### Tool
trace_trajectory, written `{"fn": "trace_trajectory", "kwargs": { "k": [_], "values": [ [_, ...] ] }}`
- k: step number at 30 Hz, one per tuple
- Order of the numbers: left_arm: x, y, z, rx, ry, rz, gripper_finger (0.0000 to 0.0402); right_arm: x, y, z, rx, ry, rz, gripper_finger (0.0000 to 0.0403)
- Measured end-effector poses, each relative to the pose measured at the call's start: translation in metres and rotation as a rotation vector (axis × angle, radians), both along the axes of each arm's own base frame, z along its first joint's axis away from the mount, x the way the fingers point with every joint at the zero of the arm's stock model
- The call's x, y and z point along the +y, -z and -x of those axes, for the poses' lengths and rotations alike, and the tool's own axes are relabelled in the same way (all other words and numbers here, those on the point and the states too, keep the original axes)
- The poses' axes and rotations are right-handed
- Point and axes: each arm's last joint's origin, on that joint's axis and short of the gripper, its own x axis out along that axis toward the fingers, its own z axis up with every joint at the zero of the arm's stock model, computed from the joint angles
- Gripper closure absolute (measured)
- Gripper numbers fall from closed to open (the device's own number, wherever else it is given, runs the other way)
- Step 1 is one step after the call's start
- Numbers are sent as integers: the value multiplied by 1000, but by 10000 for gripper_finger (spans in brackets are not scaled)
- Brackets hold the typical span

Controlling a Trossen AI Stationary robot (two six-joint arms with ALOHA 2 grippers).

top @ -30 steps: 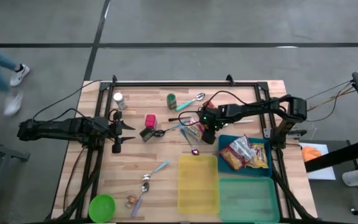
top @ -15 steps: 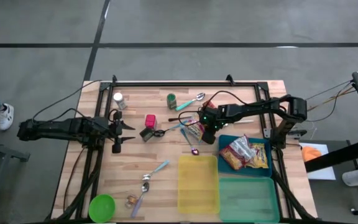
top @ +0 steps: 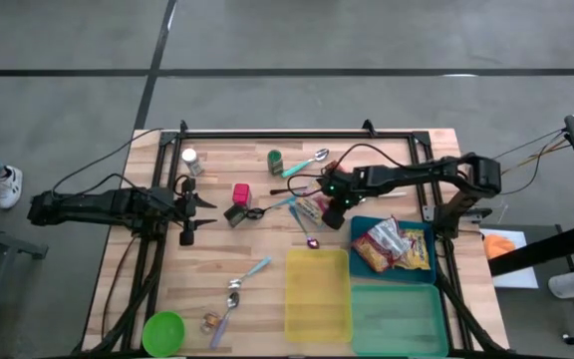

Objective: Pick & Place Food Item
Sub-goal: Put the blue noodle pack into the blue bin

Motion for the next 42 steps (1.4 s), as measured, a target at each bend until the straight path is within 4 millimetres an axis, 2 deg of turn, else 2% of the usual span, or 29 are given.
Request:
{"fn": "trace_trajectory", "kwargs": {
  "k": [9,14,25,36,42],
  "values": [
    [0,0,0,-1,0,0,220,17,-23,8,-42,-17,-2,391],
    [0,0,0,-1,0,0,220,23,-32,15,-26,59,57,391],
    [0,0,0,0,0,0,220,38,-36,30,95,158,236,391],
    [0,0,0,1,0,0,220,43,-37,38,176,171,399,391],
    [0,0,0,1,0,0,220,48,-46,38,202,156,497,391]
  ]
}}
